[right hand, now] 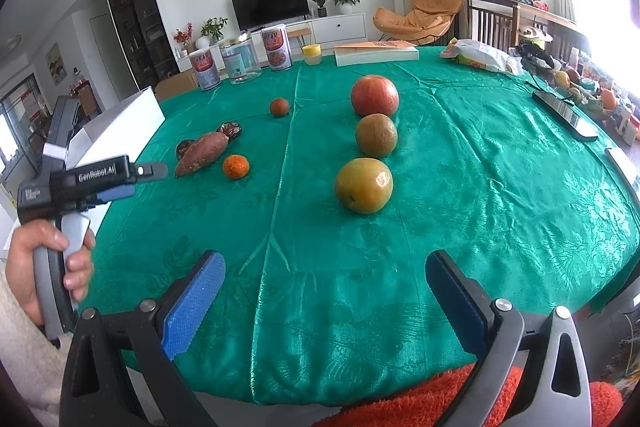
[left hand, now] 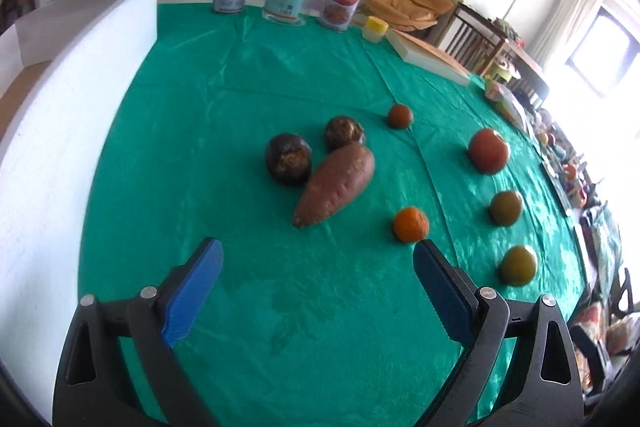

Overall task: Organize fruits
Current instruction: 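Grasp the dark round fruit with the left tool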

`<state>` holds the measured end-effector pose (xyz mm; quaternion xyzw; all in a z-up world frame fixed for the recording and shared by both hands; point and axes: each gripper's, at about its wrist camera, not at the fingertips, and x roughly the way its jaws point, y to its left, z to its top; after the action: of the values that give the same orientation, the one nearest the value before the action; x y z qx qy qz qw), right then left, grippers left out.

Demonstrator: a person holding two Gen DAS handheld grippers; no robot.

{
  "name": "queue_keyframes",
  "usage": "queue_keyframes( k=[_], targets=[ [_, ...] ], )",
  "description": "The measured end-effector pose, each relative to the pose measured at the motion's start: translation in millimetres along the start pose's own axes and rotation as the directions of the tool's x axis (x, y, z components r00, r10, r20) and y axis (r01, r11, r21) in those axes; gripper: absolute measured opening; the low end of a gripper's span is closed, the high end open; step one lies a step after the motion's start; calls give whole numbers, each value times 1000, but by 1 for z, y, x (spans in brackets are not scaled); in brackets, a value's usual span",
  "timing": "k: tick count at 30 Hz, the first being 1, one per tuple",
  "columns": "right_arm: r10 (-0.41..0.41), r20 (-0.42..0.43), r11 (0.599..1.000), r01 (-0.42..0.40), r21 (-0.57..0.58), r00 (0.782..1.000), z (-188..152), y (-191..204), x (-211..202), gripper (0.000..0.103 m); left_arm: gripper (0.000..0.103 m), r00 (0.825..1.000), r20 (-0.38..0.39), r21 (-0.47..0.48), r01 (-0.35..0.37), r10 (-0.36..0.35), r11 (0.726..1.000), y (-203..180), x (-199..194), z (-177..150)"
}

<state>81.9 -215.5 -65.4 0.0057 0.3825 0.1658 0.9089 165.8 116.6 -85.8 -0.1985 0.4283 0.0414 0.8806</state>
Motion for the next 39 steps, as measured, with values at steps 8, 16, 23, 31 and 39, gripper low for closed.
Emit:
queue_keyframes(
  k=[8,16,23,31,39],
  targets=[
    [4,-2,1000,-4,4,1000,0,-1,1,100,69,989,-136,-144,-72,53,987,19,62,59],
    [20,-9,999,-20,25,1000,0,-6,3,100,62,975,-204,-130,-111,83,985,17,92,60],
    [21,-12,999,-21,33,1000,-1,-7,4,100,38,977,-185,-59,-118,106,991,13,90,57],
    [21,-14,999,-20,45,1000,-1,-10,3,100,38,992,-126,-103,-32,19,994,26,27,37],
    [19,-19,998,-18,65,1000,-1,-14,4,100,38,950,-302,-17,77,-78,997,5,13,-32]
  ],
)
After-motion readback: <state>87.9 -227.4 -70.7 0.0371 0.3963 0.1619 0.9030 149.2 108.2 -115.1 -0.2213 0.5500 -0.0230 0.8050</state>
